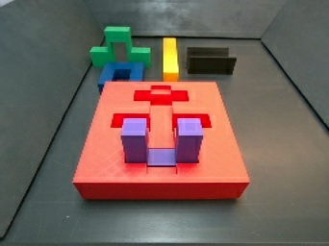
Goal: Pick up the blue object. Move up. Place the blue object on the fixture. Regrasp the blue object. Move to above the board. Insert the blue object.
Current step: Pick up the blue object.
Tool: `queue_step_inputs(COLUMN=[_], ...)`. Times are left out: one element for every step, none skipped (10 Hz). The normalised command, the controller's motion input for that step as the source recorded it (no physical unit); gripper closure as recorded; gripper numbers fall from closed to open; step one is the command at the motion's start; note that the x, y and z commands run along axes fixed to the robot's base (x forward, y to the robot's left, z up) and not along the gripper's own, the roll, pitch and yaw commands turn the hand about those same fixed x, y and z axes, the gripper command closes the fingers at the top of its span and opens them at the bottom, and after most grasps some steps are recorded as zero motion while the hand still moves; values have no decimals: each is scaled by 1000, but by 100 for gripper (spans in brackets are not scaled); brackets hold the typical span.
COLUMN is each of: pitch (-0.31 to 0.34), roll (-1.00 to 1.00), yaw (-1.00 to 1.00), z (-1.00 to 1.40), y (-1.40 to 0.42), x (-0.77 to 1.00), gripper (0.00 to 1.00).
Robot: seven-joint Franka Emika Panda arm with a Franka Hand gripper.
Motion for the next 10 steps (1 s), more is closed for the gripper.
queue_step_inputs(pitch=[-50,-89,-103,-84,-67,-50,-31,-26,-20,0], roll=[0,4,0,6,16,41,63,23,0,0], yaw=[0,180,149,91,49,0,0,0,3,23], z=[-317,-380,-431,-489,-526,-569,-571,-480,-571,-560], y=[-683,-903,-966,-1000,-1000,-1000,-1000,-949,-720,-726], x=[226,91,26,60,54,54,37,0,-63,-137], gripper=[0,0,0,0,0,0,0,0,0,0])
